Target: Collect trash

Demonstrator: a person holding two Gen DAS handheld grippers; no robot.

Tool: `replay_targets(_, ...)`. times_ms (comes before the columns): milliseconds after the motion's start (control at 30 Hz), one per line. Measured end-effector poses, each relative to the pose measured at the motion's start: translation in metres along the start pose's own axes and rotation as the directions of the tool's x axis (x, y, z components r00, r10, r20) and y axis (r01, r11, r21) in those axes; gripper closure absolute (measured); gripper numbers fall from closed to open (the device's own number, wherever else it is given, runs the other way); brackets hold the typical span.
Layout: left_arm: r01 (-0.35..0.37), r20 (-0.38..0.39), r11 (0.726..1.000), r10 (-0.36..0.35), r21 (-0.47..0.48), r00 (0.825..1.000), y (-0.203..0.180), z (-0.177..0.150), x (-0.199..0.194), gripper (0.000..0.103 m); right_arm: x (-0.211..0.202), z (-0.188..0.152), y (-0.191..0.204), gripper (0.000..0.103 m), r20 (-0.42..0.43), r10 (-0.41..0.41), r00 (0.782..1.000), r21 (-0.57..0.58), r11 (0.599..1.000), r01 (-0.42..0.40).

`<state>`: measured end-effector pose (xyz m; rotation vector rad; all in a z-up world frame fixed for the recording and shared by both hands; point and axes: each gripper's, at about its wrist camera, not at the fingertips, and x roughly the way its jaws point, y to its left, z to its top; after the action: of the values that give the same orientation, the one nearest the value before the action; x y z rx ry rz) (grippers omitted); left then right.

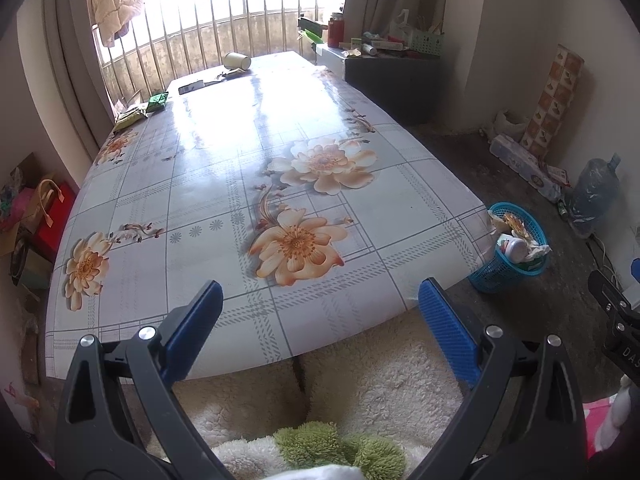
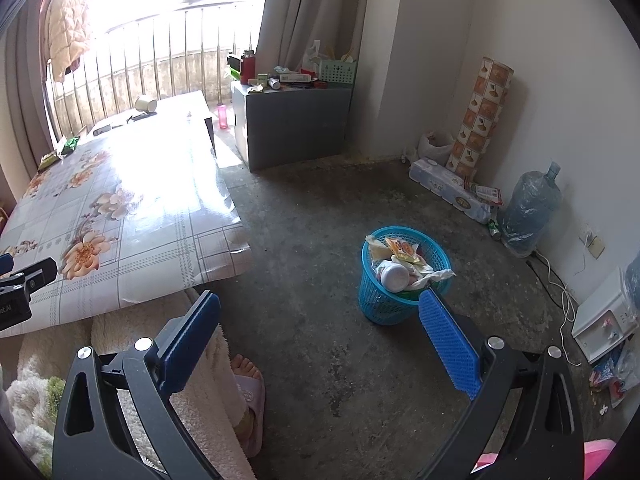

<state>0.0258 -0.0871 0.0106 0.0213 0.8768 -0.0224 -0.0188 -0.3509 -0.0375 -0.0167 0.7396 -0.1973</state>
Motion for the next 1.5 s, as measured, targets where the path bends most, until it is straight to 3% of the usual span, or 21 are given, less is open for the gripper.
replay_targets(1500, 0.017, -0.021, 1.000, -0.018, -0.010, 1.000, -0.0074, 0.0086, 0.0049, 0.009, -0.0001, -0.0039, -0.0055, 0.006, 0.005, 0.003, 1.000, 0.014, 1.000, -0.003)
